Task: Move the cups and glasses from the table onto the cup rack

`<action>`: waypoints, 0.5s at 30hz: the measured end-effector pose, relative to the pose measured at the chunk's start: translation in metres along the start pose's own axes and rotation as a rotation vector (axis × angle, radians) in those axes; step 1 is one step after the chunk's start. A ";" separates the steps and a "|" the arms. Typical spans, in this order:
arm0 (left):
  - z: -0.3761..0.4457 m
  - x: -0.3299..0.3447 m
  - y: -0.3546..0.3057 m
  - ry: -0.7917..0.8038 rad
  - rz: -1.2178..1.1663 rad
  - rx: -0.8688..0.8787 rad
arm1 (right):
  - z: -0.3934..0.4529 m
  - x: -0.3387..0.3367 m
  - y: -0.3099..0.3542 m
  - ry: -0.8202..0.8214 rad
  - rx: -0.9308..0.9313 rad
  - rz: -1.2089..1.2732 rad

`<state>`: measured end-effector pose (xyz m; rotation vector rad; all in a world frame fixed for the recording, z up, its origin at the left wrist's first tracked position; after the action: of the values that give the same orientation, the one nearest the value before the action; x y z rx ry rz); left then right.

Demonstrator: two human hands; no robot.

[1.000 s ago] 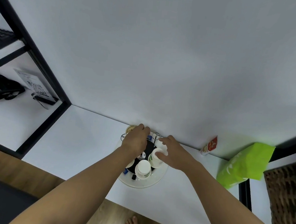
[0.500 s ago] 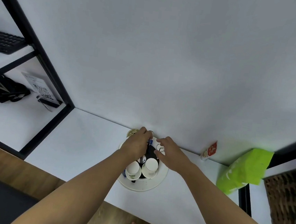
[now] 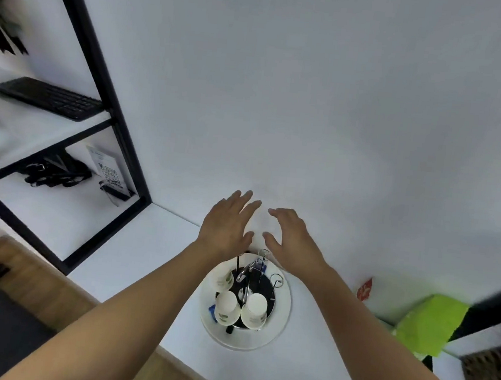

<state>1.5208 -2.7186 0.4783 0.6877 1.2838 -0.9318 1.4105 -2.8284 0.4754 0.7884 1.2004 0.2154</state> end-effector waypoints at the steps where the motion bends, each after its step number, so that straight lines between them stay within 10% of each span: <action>1: 0.002 -0.016 0.003 -0.046 0.034 -0.015 | 0.005 -0.010 0.011 -0.023 -0.032 0.005; 15: -0.083 -0.187 -0.023 -0.512 0.028 -0.375 | -0.017 -0.105 0.142 -0.113 -0.389 0.304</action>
<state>1.4561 -2.6233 0.6487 0.1543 0.9472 -0.7512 1.3916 -2.7754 0.6436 0.6265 0.8904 0.6274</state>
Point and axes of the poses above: each hand's wrist, its own z-axis towards the middle knuckle, its own x-axis out of the palm, y = z × x, the point moved 6 cm from there along z, towards the middle knuckle, and after that the axes turned 6 degrees about z, right-handed, at the moved point
